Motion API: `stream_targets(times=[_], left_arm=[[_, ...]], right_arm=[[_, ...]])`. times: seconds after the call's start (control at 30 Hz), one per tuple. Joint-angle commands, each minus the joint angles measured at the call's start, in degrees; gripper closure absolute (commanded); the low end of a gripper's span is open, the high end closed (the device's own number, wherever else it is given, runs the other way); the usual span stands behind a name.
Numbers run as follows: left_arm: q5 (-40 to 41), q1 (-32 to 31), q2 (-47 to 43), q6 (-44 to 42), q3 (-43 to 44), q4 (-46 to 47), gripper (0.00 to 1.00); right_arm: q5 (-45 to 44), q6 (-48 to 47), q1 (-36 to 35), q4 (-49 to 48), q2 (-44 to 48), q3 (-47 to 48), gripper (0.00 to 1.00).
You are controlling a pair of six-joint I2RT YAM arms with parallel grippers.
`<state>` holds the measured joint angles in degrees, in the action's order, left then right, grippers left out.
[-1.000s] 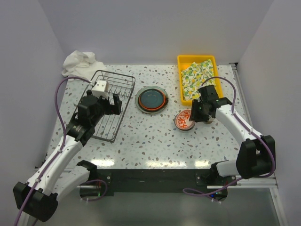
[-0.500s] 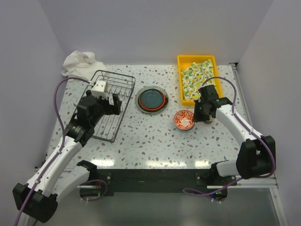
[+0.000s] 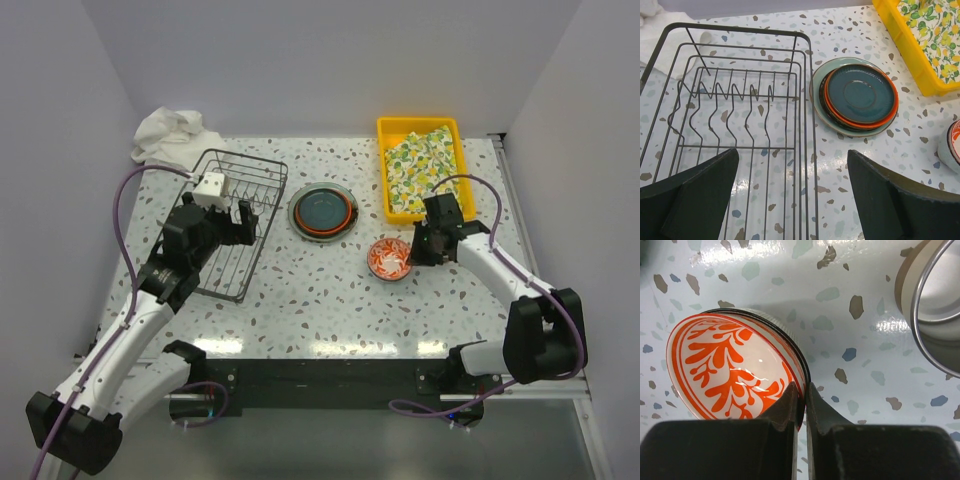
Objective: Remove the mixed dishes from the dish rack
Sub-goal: Place the bowl at the center of the board.
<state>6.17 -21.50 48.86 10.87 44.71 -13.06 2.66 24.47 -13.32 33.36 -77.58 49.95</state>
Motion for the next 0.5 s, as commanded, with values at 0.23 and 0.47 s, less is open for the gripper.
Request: stream_targets(times=[0.23,0.47], left_arm=[[-0.11,0.23,-1.58,-0.50,2.23,0.23,0.05],[-0.20,0.23,-1.40,-0.59,2.31,0.31,0.05]], right_arm=[[1.48,0.14,0.05,-3.40,1.38,0.93,0.68],[-0.19,-1.18,-0.04,1.17,3.57,3.31,0.66]])
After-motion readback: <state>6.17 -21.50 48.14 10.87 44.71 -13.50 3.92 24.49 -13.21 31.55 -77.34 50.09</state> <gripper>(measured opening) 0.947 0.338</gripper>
